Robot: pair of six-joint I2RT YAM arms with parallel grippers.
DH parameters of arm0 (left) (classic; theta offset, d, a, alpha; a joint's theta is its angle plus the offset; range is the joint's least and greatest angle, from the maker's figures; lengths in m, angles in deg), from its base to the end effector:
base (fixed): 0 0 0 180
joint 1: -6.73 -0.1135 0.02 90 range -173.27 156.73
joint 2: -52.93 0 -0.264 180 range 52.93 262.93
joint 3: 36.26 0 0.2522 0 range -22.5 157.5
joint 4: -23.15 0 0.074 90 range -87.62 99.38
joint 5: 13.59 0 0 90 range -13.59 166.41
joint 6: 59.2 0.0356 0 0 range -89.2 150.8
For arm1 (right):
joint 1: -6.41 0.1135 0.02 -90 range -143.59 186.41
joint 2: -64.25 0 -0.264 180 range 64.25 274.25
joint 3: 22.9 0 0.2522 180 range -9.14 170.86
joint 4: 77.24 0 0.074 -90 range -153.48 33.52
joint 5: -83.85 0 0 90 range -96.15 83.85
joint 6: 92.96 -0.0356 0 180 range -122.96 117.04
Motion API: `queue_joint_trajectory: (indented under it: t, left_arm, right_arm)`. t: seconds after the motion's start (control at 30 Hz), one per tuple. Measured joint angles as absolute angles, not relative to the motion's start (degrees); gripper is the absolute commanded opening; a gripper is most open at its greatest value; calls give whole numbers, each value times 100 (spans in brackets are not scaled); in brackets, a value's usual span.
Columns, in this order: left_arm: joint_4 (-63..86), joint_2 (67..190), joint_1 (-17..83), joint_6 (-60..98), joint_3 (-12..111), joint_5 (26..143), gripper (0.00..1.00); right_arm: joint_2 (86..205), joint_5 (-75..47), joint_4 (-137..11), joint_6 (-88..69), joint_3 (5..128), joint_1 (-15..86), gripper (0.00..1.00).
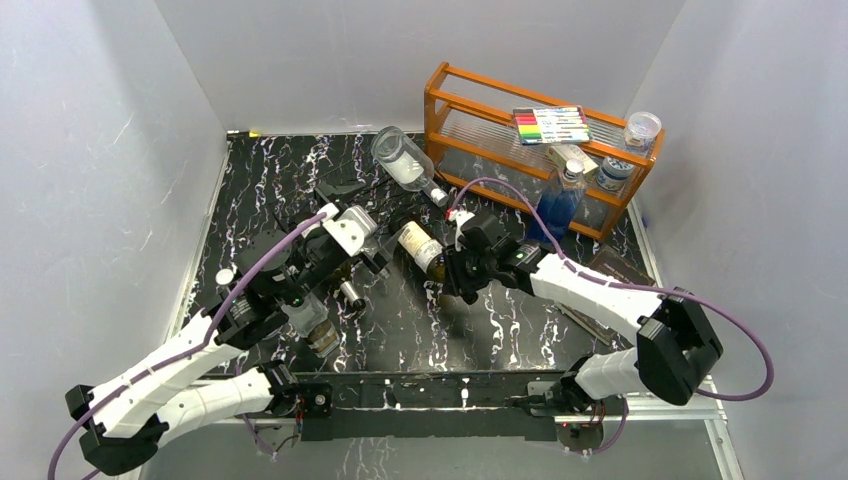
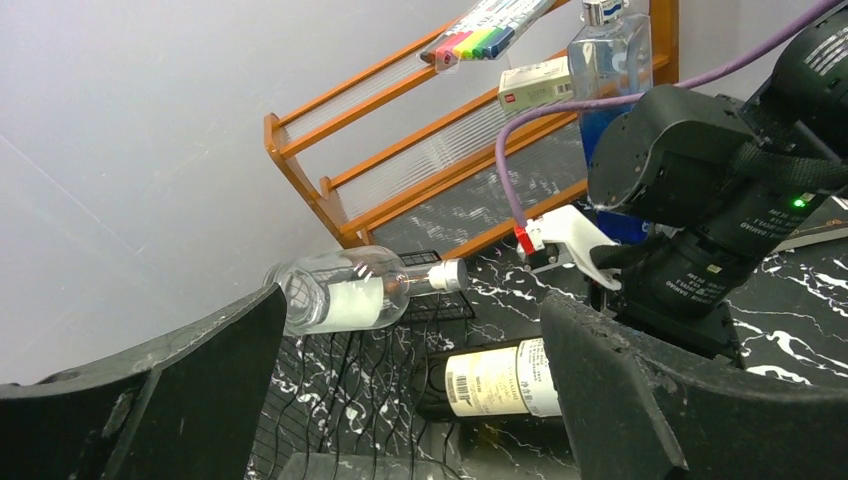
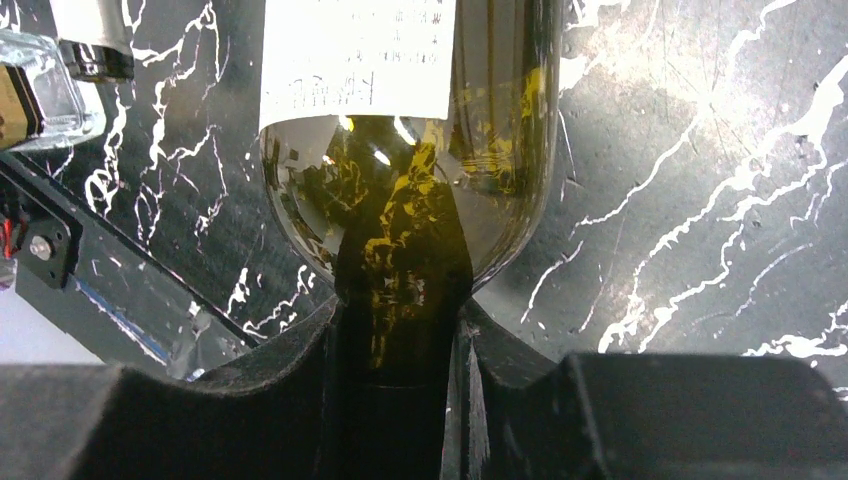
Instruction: Put the wine bottle on the wine rack
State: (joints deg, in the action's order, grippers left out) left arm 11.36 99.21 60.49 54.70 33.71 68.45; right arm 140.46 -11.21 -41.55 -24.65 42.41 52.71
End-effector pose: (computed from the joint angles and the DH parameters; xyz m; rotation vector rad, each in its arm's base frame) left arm 0.1077 -0.1386 0.4282 0.7666 1.1396 -0.3426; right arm 0.1911 0.2046 0.2427 -0.5722 2.4181 0.6440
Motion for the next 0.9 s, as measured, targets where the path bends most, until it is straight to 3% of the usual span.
queue_joint_trajectory:
  t: [0.53,0.9]
  left_arm:
    - [911,9871,6047,5381,3371,6823,98]
    - [765,9840,6047,5285,3371,6788,98]
  right_arm:
    - [15152,-559,-6740,-2489,3752,5529,0]
    - [16411,-127,-7855,-1923,4399,5562,0]
